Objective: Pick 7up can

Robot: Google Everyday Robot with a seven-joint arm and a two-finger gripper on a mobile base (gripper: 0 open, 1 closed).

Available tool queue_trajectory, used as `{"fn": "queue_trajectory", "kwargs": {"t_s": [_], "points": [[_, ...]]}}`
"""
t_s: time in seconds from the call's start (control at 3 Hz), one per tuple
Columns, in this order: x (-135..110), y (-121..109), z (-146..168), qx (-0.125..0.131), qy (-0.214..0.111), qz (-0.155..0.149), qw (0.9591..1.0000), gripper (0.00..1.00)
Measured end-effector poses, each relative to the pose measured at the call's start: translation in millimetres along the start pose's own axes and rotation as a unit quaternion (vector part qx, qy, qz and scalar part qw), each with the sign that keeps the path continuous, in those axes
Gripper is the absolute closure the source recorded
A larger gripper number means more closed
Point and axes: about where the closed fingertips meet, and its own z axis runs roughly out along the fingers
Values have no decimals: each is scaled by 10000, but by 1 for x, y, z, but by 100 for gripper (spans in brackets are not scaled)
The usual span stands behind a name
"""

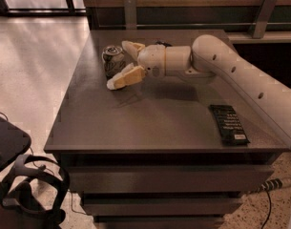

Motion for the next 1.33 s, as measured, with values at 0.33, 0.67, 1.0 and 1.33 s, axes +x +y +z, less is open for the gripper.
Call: {"fn": "queue_trajectory", "kwargs": {"t_s": [0.33,0.67,1.0,1.33], "points": [[-1,1,3,-27,-6,-2,10000,23],[-1,3,6,-57,-11,-4,10000,56],[-2,4,8,-74,-14,-6,10000,77],[-3,6,11,-103,-19,-8,9999,100]]}}
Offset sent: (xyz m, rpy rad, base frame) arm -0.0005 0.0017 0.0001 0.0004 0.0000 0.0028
